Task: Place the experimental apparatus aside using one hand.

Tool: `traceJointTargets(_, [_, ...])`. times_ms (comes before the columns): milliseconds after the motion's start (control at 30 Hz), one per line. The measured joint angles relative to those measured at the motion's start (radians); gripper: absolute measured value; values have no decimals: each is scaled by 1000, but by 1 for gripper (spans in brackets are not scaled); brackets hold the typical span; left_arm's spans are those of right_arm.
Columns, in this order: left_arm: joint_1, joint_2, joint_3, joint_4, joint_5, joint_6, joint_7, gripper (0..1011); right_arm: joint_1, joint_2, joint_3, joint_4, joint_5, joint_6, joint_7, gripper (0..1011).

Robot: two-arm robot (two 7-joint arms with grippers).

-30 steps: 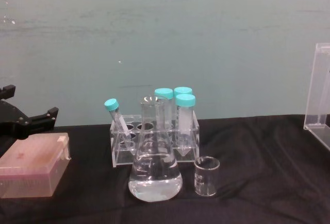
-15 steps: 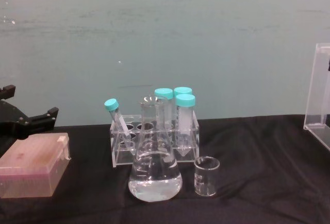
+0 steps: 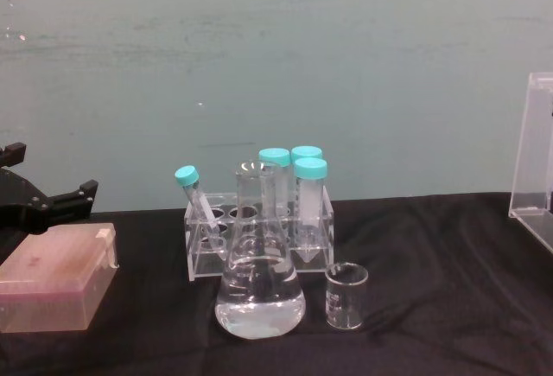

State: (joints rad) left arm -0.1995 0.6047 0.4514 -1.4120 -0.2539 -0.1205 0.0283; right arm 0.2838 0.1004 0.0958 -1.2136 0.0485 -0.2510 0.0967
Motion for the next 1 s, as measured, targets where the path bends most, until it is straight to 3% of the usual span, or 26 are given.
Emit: traceJointTargets(1000, [0,0,0,0,0,0,0,1000,-106,-3,3,-174,-31,12,-9,1003])
